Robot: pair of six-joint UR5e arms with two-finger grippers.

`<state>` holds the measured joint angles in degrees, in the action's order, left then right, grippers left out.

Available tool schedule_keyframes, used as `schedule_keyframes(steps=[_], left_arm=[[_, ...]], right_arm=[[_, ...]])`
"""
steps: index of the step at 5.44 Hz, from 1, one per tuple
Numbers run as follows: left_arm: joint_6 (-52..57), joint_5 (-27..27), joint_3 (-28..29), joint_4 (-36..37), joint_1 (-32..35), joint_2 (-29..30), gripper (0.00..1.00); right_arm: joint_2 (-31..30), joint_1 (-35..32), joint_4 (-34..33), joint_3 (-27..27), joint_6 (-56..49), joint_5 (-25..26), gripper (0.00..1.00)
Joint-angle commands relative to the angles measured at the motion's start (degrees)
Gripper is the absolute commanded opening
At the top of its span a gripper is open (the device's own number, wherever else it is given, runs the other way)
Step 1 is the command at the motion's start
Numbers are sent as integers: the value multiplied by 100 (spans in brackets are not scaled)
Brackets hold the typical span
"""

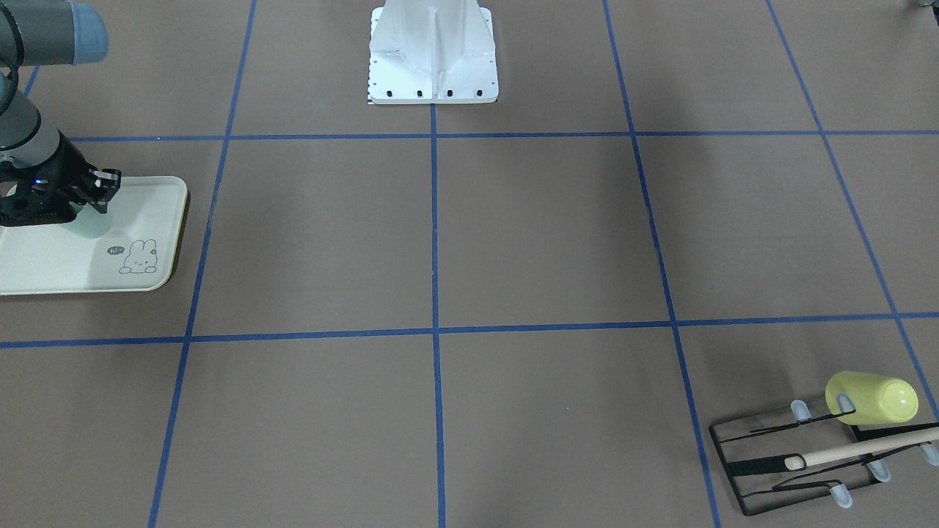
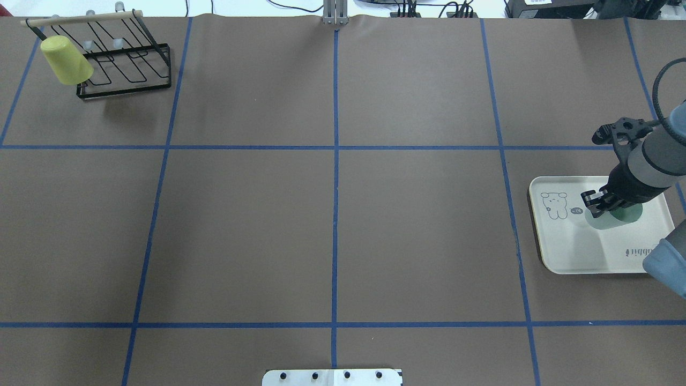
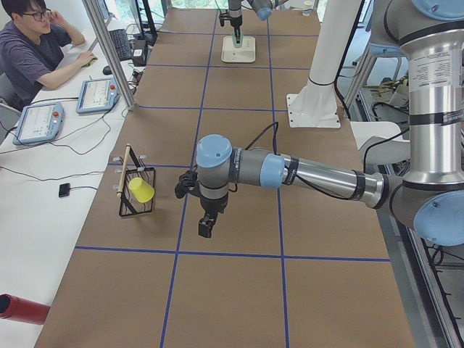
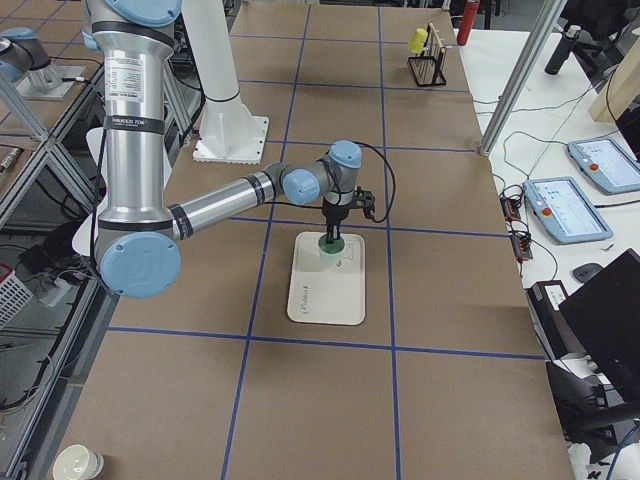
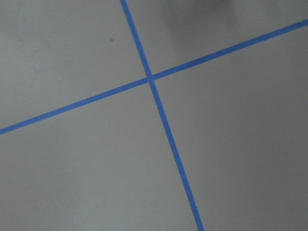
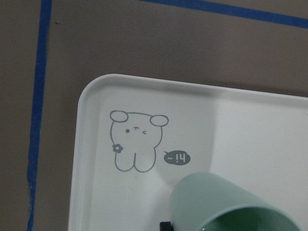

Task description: Left arm grabs green cup and hands to right arm on tray

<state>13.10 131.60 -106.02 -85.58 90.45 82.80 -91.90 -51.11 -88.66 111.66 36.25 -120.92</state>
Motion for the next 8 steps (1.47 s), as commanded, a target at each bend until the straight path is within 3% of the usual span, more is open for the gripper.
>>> schedule_keyframes(steps=[1, 2, 3, 4, 6, 8], left_arm=[[0, 287, 81, -2, 95, -1, 100], [0, 287, 81, -2, 104, 17, 100], [0, 278, 99, -2, 95, 34, 100], [-9, 278, 99, -2, 95, 34, 100], [-27, 287, 108, 7, 95, 34, 100], [17, 296, 380, -246, 104, -62, 100]], right_arm=[[31, 75, 50, -99, 14, 305, 0], [66, 101, 68, -161, -12, 297, 0], [171, 154, 112, -283, -126, 314, 55], [216, 145, 112, -293, -248, 410, 99], [207, -299, -45, 21, -398, 298, 100], [347, -1360, -1026, 260, -2042, -52, 100]])
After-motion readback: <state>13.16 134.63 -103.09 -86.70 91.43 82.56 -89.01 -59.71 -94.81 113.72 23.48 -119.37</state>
